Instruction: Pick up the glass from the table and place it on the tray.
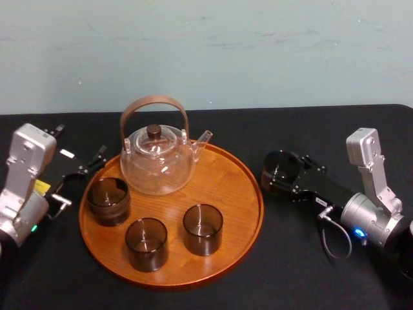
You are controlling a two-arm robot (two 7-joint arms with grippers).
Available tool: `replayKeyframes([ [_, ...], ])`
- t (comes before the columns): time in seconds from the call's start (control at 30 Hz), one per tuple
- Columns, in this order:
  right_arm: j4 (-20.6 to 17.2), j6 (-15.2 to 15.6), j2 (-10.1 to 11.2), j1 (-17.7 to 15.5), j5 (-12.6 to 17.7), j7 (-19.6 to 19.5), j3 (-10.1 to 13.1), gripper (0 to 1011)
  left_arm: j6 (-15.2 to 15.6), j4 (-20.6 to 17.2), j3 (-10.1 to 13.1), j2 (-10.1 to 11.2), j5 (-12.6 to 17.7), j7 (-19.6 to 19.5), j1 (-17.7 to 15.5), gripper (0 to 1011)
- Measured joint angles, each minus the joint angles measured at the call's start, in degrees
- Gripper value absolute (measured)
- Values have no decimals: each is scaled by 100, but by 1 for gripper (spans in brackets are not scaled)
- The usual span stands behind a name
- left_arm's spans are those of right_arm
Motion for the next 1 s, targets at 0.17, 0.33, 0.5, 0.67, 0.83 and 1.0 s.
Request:
replayKeyframes([
  [0.17,-225,-26,49,-74,3,3,-6,904,0,0,0,0,0,0,0,1001],
  [0.33,-346,-24,63,-80,-4,35,-55,904,0,0,0,0,0,0,0,1001],
  [0.5,-365,-13,37,20,-27,94,-150,904,0,0,0,0,0,0,0,1002],
  [0.67,-226,-24,-41,169,-41,149,-240,904,0,0,0,0,0,0,0,1001],
  [0.83,27,-61,-169,375,-46,244,-353,904,0,0,0,0,0,0,0,1001],
  [1.0,233,-124,-286,535,-51,323,-451,904,0,0,0,0,0,0,0,1001],
])
